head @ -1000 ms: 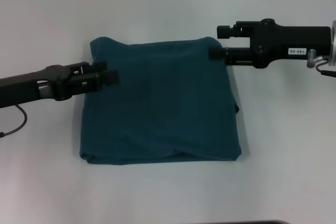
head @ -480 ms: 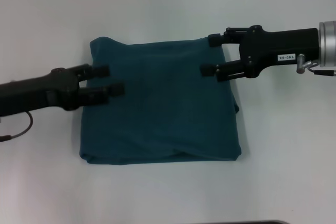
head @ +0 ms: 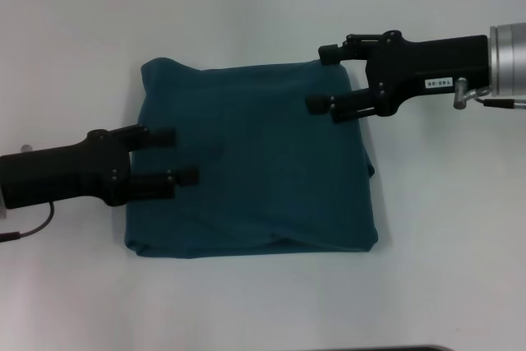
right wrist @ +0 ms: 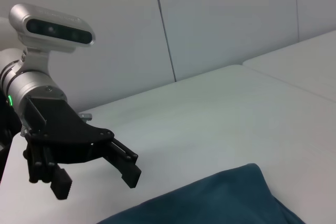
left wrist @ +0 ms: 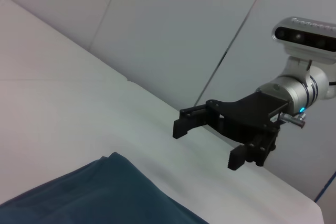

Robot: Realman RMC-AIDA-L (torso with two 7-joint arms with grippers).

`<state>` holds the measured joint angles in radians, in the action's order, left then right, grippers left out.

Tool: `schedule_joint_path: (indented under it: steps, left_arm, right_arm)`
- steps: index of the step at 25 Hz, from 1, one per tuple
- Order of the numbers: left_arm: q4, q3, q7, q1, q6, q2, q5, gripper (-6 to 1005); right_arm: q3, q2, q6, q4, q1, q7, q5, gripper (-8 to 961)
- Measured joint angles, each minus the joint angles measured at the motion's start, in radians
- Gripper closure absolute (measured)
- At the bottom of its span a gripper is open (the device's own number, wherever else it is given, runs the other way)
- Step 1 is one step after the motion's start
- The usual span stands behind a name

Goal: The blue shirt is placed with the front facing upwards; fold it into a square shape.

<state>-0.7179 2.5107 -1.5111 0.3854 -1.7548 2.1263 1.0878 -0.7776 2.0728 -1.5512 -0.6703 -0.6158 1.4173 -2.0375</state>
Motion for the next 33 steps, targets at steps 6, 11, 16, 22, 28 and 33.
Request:
schedule_joint_path:
  steps: [6,11,16,22,28,33]
  left_arm:
    - [0.0,0.001,0.003,0.001,-0.006,0.005,0.005,91]
    - [-0.006,-0.01,-0.003,0.006,-0.013,0.004,-0.001,91]
    - [-0.008,0.004,-0.017,0.0,-0.036,0.001,0.005,91]
    - [-0.002,0.007,-0.017,-0.002,-0.03,0.003,0.004,91]
    - [0.0,0.007,-0.024,0.0,-0.028,0.004,0.005,91]
    - [0.0,0.007,-0.025,0.002,-0.027,0.005,0.003,91]
  right_arm:
    - [-0.002,0.009,-0.001,0.006,0.0,0.0,0.002,36]
    - [-0.018,0.012,-0.004,0.008,-0.003,0.013,0.001,37]
    - [-0.024,0.012,-0.004,0.008,0.007,0.018,0.0,38]
    - [-0.033,0.012,0.002,0.009,0.006,0.016,0.0,38]
    - [-0.05,0.012,0.012,0.012,0.0,0.022,0.0,38]
    - [-0.052,0.012,0.015,0.019,0.0,0.023,0.001,38]
